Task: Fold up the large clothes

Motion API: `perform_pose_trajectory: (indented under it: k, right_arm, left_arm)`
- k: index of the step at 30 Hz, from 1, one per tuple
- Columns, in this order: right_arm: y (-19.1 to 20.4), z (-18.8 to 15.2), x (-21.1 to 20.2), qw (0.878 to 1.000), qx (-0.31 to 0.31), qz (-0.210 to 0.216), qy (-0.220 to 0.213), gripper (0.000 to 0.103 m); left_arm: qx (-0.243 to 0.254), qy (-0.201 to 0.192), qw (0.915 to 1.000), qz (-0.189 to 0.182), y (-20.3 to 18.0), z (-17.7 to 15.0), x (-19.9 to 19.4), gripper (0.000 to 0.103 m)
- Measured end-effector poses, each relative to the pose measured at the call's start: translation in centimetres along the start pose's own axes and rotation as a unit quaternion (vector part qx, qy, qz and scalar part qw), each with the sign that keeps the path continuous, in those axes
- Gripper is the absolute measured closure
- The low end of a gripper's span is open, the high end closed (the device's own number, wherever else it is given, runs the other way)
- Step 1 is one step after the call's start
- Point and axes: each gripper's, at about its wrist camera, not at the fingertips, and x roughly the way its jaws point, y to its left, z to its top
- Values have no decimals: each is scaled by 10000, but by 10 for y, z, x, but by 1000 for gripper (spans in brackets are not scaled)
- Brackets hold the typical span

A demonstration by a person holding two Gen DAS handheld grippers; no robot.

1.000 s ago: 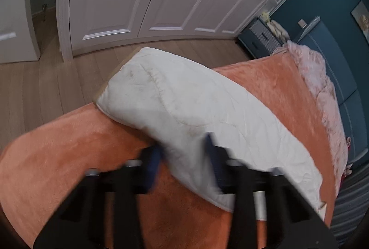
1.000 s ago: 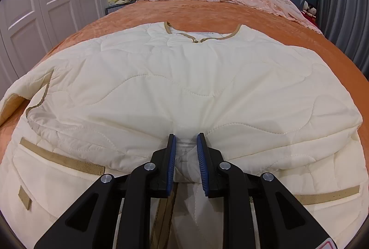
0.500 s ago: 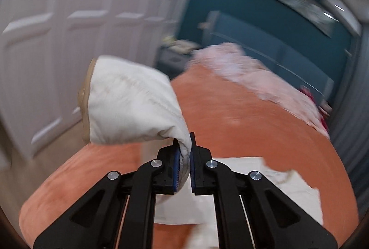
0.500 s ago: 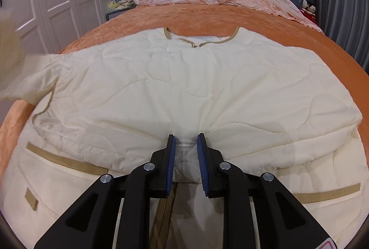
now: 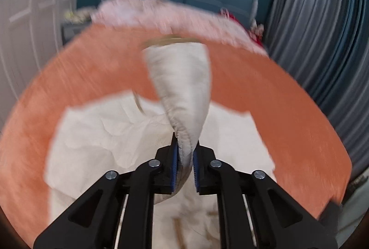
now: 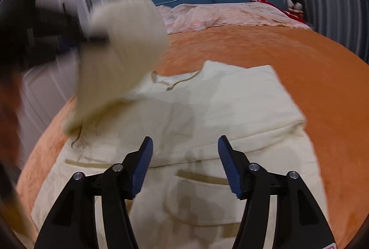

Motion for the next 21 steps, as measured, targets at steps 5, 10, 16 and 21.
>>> perform_pose_trajectory:
  k: [5,10,16,21]
  right_arm:
    - [-31,9,1,9991,429,0,16,42]
    - [-38,21,16,9982,594,-5,74,38]
    - [-47,30,42,9957,858,-199,298,38]
    - [-53,23,57,9935,959,-346,505,38]
  left_arm:
    - [-457,347,9984,16,10,-44,33,29]
    - [-781,525,9950,329,52,-63,31,28]
    - [-1499,600,9838,784,125,-75,20,28]
    - [-1903,545,9752,992,170,-83,9,28]
